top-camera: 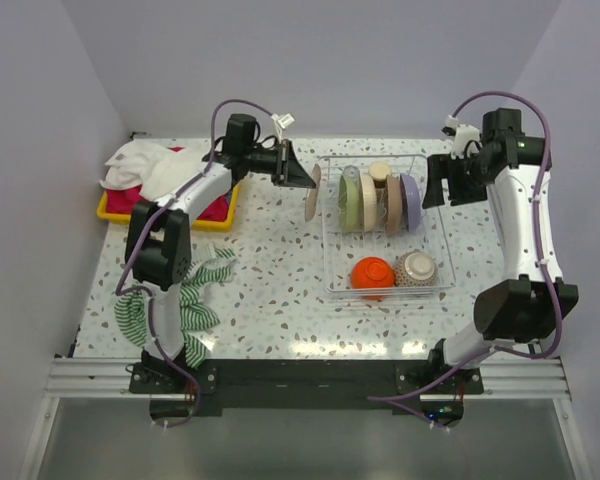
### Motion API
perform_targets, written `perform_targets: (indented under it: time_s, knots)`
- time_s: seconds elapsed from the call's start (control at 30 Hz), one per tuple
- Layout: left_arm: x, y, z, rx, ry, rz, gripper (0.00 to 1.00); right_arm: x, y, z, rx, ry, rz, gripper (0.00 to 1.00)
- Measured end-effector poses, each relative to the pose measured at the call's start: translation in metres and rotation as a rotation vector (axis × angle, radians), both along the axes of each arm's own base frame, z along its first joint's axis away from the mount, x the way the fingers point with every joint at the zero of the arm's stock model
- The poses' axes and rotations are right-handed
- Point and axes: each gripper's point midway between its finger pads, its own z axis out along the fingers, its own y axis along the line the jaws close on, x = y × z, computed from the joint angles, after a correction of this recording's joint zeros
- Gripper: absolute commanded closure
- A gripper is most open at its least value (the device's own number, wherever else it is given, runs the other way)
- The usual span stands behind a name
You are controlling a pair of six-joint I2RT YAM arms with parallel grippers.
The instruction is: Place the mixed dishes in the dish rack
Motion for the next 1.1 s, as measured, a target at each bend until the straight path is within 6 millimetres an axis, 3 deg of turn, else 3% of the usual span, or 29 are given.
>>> perform_targets:
  time_s: [0.1, 0.27, 0.47, 0.57, 0.67, 1.1]
  knots:
    - [0.007, 0.004, 0.001, -0.022, 0.072, 0.047, 1.0, -0.003, -0.005, -0.007, -0.024, 0.022, -0.009, 0.25]
    - [0.015, 0.003, 0.02, -0.007, 0.061, 0.083, 1.0, -0.01, -0.009, -0.012, -0.051, 0.037, -0.017, 0.25]
    - [0.015, 0.002, 0.081, -0.03, -0.07, 0.122, 1.0, -0.017, -0.013, -0.008, -0.076, 0.021, -0.024, 0.24]
    - [0.01, -0.003, 0.096, -0.048, -0.106, 0.122, 1.0, -0.018, -0.013, -0.007, -0.079, 0.017, -0.023, 0.24]
    - [0.007, -0.009, 0.094, -0.051, -0.087, 0.126, 1.0, -0.018, -0.013, -0.007, -0.081, 0.017, -0.024, 0.24]
    - [0.004, -0.024, 0.045, 0.01, 0.069, 0.162, 1.0, -0.022, -0.014, -0.012, -0.087, 0.033, -0.022, 0.24]
